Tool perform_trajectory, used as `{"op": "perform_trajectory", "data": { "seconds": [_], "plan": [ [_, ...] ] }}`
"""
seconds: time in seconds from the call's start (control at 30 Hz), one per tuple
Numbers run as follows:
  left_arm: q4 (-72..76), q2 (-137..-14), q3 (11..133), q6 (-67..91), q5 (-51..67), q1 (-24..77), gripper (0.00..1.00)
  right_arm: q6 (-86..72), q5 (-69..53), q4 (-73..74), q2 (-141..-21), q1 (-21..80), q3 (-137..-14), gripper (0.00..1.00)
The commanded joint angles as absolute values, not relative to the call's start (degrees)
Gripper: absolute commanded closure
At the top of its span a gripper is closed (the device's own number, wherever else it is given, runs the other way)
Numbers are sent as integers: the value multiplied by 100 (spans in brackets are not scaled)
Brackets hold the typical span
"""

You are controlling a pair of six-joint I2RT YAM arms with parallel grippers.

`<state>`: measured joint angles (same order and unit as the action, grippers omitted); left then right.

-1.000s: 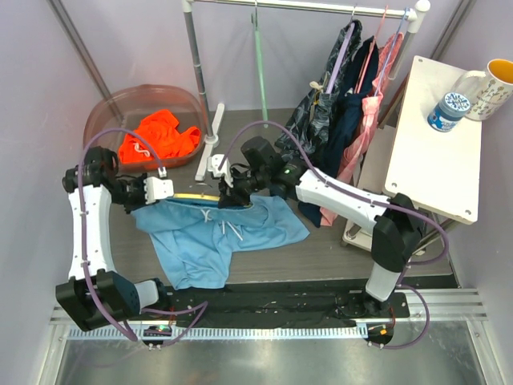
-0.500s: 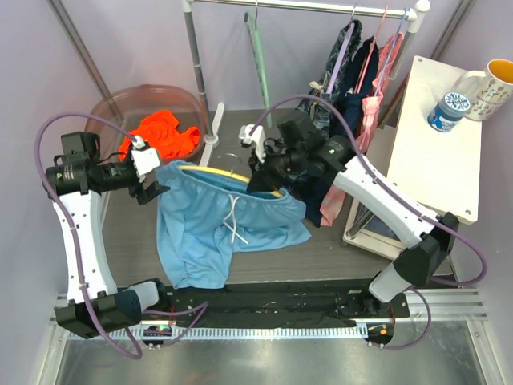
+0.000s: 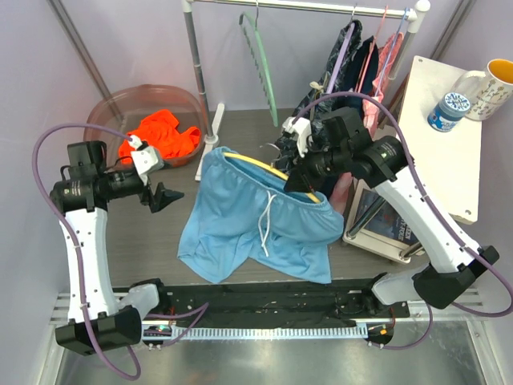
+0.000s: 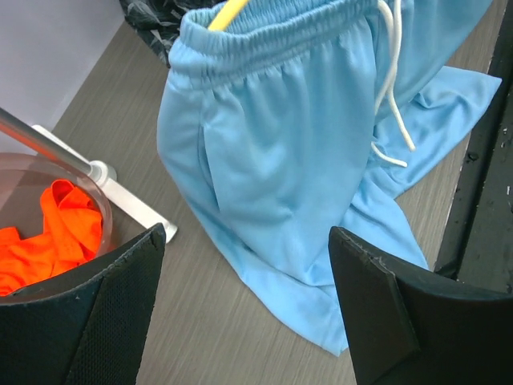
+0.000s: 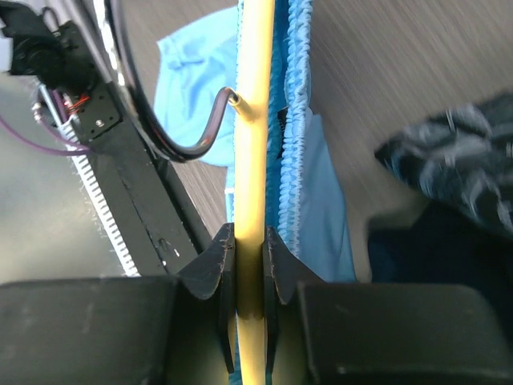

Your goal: Place the shorts on the hanger

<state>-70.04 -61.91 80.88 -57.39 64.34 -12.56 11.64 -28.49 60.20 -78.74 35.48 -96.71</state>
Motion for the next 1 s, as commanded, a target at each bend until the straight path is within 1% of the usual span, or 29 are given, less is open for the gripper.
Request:
{"op": "perform_trajectory", "data": {
  "seconds": [0.0,0.03,0.23,0.33,0.43,0.5,0.6,0.97],
  "plan": [
    [-6294,-5837,7823,-5108,6451,-1099,18,309,-2217,6240,-7524,3419,-9721,99],
    [-6215,-5801,7735,-5063,6416,-1055,18,12,-1849,6232,-7497,3410,-9695,99],
    [-6170,-5713,7612,-4984,6407,-949,18,-1045,-1073,6196,-7400,3296,-9922,99],
    [-6144,-5660,7515,-4948,6416,-923,18,-1695,-451,6153,-7409,3234,-10028,99],
    [-6074,-5537,7392,-4931,6398,-897,18,-2038,-27,6100,-7462,3208,-10064,99],
    [-6073,-5467,7348,-4922,6346,-870,17,-2214,507,6047,-7514,3182,-10081,99],
    [-6065,-5405,7278,-4939,6302,-870,17,-2337,816,6021,-7594,3164,-10248,99],
    [-6056,-5405,7181,-4931,6284,-809,17,-2487,606,5862,-8411,3164,-11741,99]
  ]
}}
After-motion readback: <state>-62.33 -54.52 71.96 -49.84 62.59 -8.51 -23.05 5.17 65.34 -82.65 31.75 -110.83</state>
